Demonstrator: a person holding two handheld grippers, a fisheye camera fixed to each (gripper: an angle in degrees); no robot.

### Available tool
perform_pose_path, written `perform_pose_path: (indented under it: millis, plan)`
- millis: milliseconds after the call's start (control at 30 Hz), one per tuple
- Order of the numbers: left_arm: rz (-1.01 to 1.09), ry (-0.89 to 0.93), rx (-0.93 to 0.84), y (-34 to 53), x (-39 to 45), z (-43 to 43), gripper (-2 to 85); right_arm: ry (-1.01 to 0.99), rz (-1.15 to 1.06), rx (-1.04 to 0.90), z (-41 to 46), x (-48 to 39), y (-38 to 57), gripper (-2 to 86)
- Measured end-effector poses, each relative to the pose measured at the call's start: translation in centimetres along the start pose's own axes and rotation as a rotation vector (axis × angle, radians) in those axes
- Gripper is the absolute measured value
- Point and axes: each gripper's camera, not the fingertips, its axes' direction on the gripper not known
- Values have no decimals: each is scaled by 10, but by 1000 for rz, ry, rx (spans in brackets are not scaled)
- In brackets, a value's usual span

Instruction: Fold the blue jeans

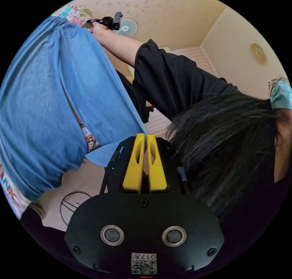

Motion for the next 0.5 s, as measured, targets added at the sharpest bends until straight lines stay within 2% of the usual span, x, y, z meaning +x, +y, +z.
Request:
perform_pose_path:
  millis: [133, 200, 267, 367, 500]
  plan:
    - [-103, 53, 153, 40, -25, -54, -10, 111, -276, 103, -2, -120, -10, 21]
    - [-165, 55, 209, 61, -37, -72, -9, 43, -357, 94, 7, -164, -8, 26]
    - [-272, 11, 293, 94, -47, -87, -9, -94, -366, -5, 34, -199, -3, 45]
    - [-408, -124, 365, 131, -54, -98, -5, -237, -375, -111, 60, -208, 24, 73]
    - [-509, -245, 377, 153, -62, -116, 26, -390, -341, -133, 49, -174, 87, 85]
